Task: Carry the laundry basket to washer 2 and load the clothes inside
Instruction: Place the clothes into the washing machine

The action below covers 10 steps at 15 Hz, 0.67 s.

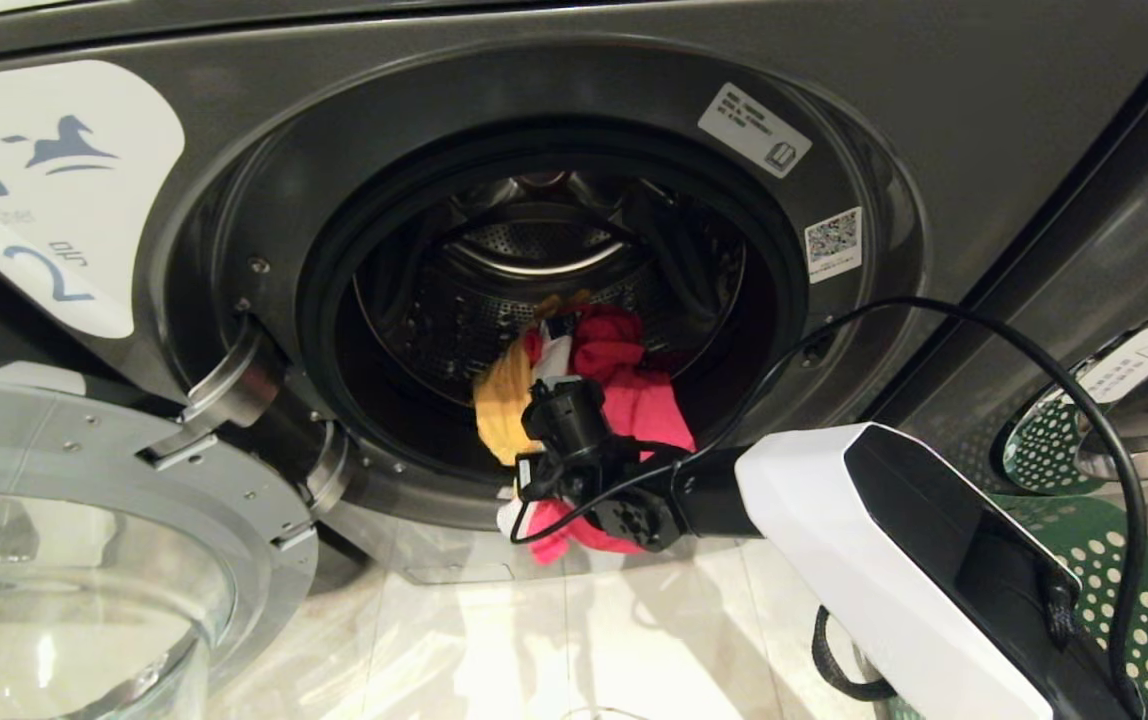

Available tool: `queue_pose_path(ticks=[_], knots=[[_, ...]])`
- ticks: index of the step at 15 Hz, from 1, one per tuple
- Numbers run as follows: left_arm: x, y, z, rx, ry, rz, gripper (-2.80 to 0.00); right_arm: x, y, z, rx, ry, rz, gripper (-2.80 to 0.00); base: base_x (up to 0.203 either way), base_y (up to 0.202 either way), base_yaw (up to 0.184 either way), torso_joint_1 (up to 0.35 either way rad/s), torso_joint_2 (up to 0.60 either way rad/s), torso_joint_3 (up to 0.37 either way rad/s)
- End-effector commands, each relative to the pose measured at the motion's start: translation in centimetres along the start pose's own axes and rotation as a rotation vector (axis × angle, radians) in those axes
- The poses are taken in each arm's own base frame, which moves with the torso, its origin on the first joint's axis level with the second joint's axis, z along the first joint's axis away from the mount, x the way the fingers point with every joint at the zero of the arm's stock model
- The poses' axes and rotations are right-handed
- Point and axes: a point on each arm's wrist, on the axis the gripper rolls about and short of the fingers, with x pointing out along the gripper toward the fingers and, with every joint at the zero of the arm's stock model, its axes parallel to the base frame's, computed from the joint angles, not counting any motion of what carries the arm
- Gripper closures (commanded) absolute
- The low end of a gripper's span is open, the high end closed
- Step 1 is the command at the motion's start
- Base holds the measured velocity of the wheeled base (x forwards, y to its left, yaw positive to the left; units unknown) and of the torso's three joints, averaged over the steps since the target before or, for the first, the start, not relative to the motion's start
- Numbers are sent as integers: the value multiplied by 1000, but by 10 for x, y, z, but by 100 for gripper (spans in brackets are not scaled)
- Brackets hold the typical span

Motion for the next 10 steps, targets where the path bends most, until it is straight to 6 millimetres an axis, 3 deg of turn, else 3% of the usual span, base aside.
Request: queue_pose_path(ticks=[1,5,10], knots=[[0,0,0,0,1,0,0,-5,-3,11,10,-24,-9,0,0,0,0,0,0,0],[0,0,0,0,1,0,0,-26,-11,47,2,-118,-48,0,0,0,0,0,0,0],[0,0,0,1,1,0,0,-39,-9,89,-90,-456,1,0,0,0,0,0,0,0]])
